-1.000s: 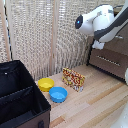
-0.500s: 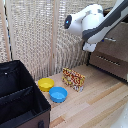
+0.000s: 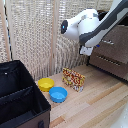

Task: Kindly move your gripper toward the top drawer's handle. With caution, hold the handle robustly using your gripper and pull open the top drawer. Let the handle go. Relocate your gripper to the bowl placed in the background. Gently hold the bowl using your gripper. Bring the gripper and the bowl to the ajar drawer. Softly release the bowl into it.

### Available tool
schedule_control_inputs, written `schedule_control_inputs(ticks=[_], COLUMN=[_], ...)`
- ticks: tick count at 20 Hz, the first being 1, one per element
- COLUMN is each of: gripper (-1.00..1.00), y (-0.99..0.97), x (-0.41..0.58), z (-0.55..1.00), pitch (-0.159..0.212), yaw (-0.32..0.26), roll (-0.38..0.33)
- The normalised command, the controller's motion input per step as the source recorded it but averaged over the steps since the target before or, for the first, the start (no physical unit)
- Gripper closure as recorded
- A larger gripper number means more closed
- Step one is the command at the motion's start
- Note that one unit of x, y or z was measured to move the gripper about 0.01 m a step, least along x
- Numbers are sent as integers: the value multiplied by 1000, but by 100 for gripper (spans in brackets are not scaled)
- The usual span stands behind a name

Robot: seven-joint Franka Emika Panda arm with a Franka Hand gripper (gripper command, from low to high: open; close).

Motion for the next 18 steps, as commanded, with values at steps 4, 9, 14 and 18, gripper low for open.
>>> schedule_control_inputs(ticks=[4, 9, 14, 18], gripper=[-100, -100, -100, -100], y=[404, 630, 723, 610], x=[312, 262, 266, 90], z=[1, 134, 405, 494], pitch=[0, 0, 0, -48], yaw=[20, 0, -34, -141], roll=[97, 129, 148, 95])
